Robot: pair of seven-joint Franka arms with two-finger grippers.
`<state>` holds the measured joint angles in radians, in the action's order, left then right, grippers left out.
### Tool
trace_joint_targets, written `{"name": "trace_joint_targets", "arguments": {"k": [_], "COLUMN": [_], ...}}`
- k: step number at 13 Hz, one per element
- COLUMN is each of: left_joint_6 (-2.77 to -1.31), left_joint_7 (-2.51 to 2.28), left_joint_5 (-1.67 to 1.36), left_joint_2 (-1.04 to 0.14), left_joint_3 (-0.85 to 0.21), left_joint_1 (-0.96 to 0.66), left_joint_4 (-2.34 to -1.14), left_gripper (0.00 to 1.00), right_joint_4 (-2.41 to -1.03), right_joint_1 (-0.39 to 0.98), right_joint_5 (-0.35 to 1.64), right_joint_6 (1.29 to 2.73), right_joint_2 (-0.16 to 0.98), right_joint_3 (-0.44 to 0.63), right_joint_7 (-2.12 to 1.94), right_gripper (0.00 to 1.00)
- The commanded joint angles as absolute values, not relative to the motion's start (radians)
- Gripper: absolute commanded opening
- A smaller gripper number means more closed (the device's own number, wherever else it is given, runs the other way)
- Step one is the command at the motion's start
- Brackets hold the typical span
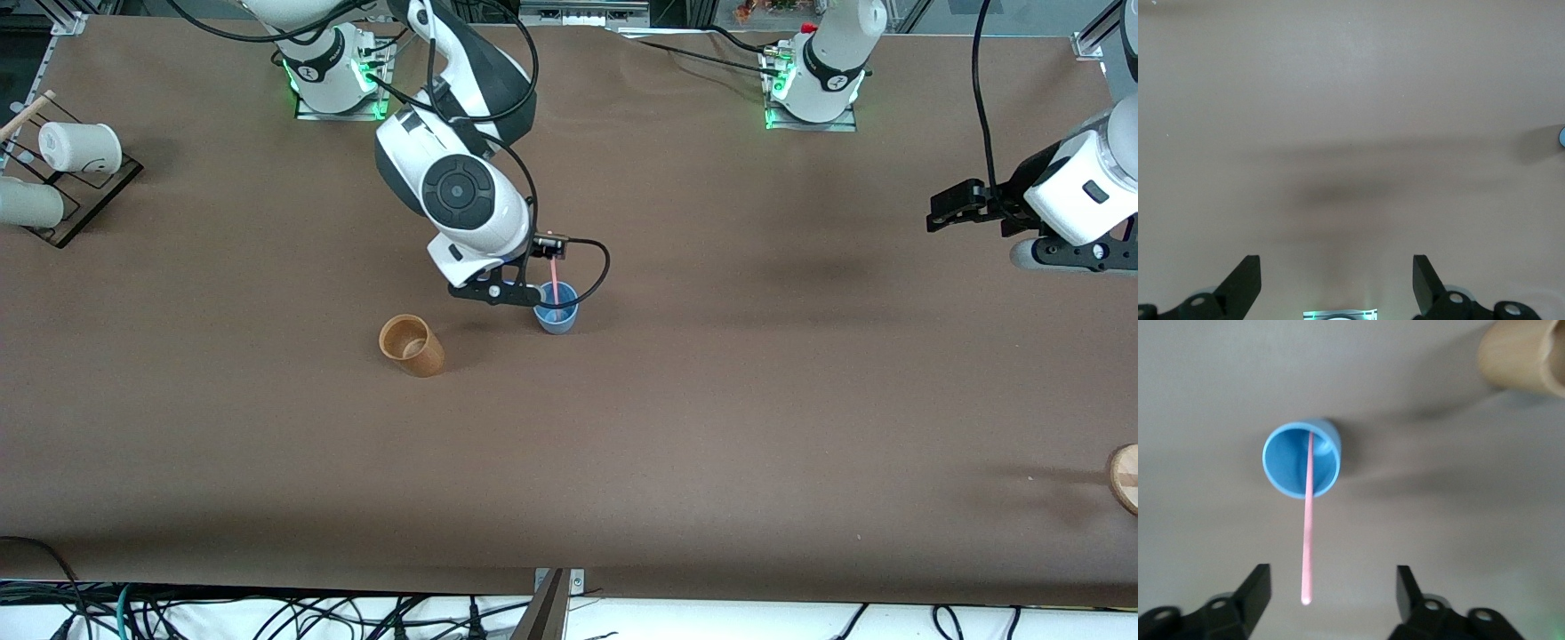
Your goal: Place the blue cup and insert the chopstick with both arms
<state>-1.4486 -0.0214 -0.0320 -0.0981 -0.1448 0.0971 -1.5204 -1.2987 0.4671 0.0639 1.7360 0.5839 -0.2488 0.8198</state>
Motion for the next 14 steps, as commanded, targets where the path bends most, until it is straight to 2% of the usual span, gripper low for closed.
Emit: {"name": "trace_joint_targets", "arguments": {"k": [1,8,9,12,14], "left_joint_6": [-1.445,-1.445,-1.445,-1.445,-1.445], "left_joint_7": [0.002,0.002,0.002,0.002,0.002], "left_joint_5": [-0.021,-0.021,-0.021,-0.021,-0.021], "left_joint_2": [-0.104,-0.104,-0.104,-0.104,-0.104], "left_joint_3": [-0.146,-0.146,-0.146,-0.146,-0.146], "left_joint_1": [0.100,0.101,0.101,0.101,0.101], "left_joint_4": [-1.500,-1.500,-1.500,-1.500,-1.500], "left_gripper": [1.00,1.00,1.00,1.00,1.00], "right_joint_4": [-1.287,-1.305,-1.337,-1.448,-1.572], "right_joint_1": [0.456,0.446,0.402,0.192,0.057], "right_joint_5": [0.006,0.008,0.012,0.035,0.011], "right_joint_6": [1.720,1.657,1.657,1.655,1.657], "right_joint_2": [0.519,0.382,0.352,0.229,0.135], "right_joint_3": [-0.181,0.121,0.115,0.013,-0.081], "right_joint_7": [0.763,0.338,0.271,0.045,0.022], "right_gripper": [1.00,1.00,1.00,1.00,1.00]}}
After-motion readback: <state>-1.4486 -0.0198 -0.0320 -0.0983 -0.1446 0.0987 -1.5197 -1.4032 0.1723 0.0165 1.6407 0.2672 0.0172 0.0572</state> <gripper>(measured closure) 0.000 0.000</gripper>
